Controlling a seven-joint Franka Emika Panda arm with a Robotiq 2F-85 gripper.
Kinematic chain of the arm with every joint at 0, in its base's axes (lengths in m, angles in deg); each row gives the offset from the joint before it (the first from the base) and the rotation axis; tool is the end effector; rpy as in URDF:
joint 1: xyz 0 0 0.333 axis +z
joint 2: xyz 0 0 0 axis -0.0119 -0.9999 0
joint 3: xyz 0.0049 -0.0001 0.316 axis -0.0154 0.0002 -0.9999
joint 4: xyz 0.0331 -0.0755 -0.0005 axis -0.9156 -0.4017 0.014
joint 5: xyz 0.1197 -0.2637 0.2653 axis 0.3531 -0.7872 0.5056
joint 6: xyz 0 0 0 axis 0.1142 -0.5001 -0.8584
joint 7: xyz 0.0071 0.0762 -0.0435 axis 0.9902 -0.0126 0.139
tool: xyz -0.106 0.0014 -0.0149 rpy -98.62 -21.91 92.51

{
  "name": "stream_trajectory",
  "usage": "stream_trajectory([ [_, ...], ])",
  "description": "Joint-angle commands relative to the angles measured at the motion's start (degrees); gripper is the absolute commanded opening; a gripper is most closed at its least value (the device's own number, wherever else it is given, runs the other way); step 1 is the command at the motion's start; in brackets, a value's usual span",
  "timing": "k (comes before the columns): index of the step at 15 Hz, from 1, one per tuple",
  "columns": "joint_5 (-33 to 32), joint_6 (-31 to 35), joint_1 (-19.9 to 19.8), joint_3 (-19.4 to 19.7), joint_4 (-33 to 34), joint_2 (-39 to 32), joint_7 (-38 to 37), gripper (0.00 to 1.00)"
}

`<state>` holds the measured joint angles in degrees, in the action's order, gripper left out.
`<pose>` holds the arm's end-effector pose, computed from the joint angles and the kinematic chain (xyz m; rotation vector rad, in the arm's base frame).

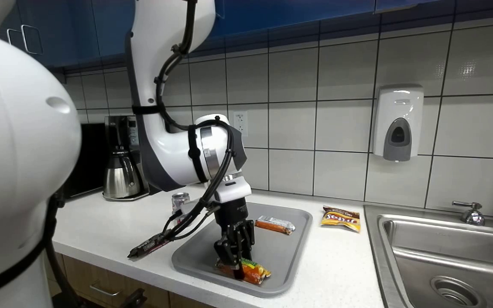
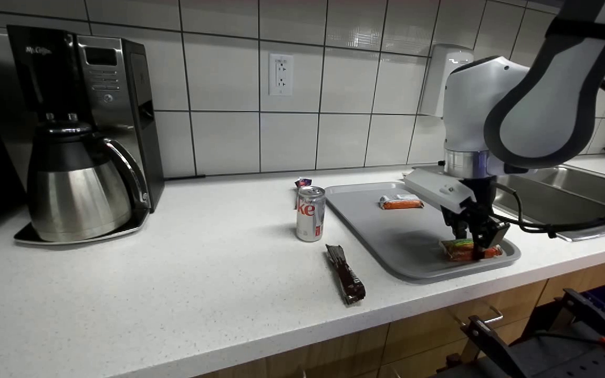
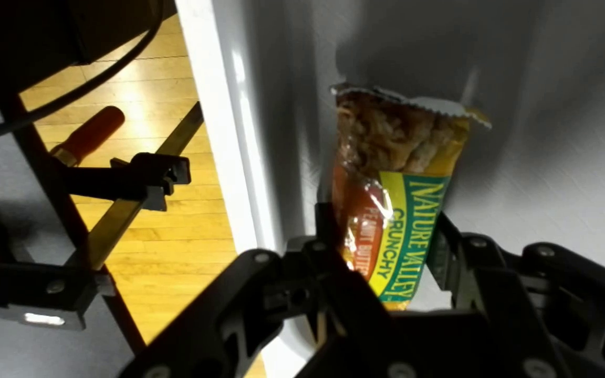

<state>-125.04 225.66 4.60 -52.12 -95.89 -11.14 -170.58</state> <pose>0.3770 -0.0393 0.1515 2.0687 -2.0469 0.1861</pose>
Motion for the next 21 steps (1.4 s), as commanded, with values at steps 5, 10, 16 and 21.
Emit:
stream_trajectory([
  [5, -3.36, -0.35, 0.89, 1.18, -0.93, 3.04, -2.87, 0.18],
  [10, -4.37, -0.88, 0.57, 1.52, -1.28, 5.77, -2.46, 0.18],
  [16, -4.97, -1.45, -0.20, 2.64, -1.33, 8.63, -1.25, 0.18],
  [21, -6.03, -1.08, -1.00, 4.99, -0.92, 9.40, 0.28, 0.18],
])
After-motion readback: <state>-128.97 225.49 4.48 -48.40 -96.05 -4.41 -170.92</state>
